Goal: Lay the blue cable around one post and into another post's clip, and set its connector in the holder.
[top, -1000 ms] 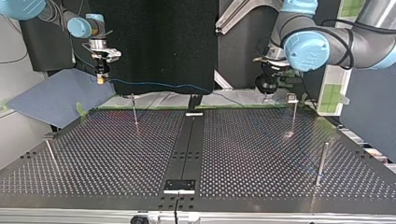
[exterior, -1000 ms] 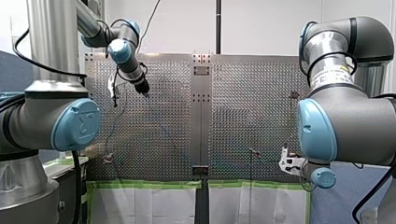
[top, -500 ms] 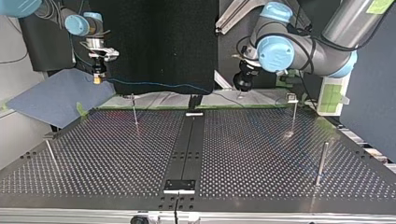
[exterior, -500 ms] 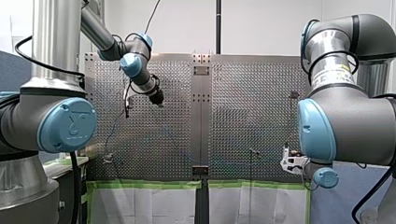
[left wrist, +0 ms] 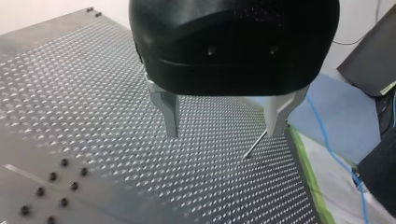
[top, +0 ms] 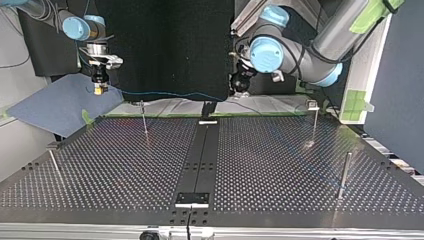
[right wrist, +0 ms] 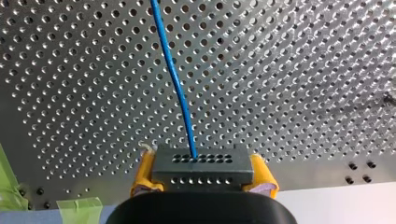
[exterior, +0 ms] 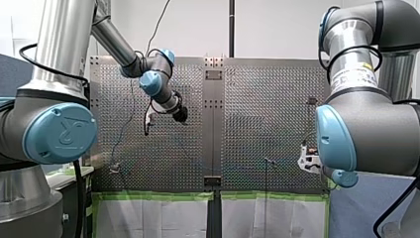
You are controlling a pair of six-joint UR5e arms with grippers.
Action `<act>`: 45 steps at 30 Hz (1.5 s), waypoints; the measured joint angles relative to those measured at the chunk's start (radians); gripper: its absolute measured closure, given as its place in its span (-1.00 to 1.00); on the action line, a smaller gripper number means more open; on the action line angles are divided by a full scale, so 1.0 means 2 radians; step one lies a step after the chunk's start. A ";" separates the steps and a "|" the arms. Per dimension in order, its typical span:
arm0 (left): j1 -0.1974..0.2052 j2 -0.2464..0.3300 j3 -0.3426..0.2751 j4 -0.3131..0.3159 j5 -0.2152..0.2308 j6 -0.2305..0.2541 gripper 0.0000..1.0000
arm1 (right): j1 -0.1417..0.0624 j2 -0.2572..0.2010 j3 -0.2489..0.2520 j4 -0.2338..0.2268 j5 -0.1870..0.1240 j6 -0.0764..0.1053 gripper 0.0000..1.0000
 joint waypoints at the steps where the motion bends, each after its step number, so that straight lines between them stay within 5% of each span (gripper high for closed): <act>1: -0.004 -0.004 0.001 0.004 0.000 -0.001 -0.80 | 0.000 0.000 0.000 0.000 0.001 0.000 1.00; 10: -0.044 -0.044 0.032 0.044 -0.006 -0.003 -0.80 | 0.003 -0.001 0.000 0.008 0.002 0.001 1.00; 25: -0.107 -0.107 0.095 0.107 -0.057 -0.011 -0.80 | 0.006 -0.001 0.000 0.008 0.005 0.000 1.00; 36: -0.155 -0.155 0.143 0.155 -0.062 -0.017 -0.80 | 0.007 -0.001 0.000 0.007 0.007 0.000 1.00; 45: -0.184 -0.191 0.152 0.191 -0.076 -0.028 -0.80 | 0.007 -0.001 0.000 0.008 0.007 0.000 1.00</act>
